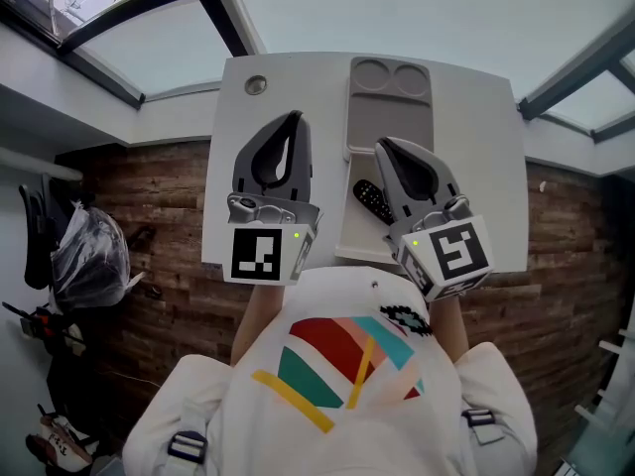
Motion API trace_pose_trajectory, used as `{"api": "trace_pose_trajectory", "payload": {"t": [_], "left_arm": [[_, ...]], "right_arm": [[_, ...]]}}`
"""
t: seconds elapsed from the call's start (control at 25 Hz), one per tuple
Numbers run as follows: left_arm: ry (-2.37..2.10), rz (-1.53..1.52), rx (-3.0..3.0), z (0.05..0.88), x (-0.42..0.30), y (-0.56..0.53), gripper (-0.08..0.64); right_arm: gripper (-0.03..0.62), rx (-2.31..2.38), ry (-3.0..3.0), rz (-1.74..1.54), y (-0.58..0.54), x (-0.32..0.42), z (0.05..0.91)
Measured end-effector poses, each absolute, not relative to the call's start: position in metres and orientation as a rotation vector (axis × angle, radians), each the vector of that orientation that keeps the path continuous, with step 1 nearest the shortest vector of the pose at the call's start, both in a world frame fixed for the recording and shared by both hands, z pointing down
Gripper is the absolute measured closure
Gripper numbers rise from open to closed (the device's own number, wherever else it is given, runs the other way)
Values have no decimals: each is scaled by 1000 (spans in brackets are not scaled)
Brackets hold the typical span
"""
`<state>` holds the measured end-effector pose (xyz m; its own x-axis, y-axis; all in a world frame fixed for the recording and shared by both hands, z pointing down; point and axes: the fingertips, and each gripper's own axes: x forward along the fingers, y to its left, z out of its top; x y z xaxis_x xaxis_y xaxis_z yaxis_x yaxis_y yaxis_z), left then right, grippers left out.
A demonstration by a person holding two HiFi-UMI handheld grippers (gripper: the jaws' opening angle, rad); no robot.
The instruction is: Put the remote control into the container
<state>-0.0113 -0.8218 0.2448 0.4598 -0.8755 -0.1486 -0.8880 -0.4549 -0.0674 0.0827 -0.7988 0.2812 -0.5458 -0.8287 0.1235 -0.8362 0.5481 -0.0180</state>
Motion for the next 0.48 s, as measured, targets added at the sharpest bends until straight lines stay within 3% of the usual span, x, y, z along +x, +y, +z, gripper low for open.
{"api": "trace_pose_trajectory", "payload": {"t": [0.48], "left_arm": [[1611,112,-2589,259,-22,-824,552]], "right_arm": [[592,1421,-2594,169,-800,83,300]]}}
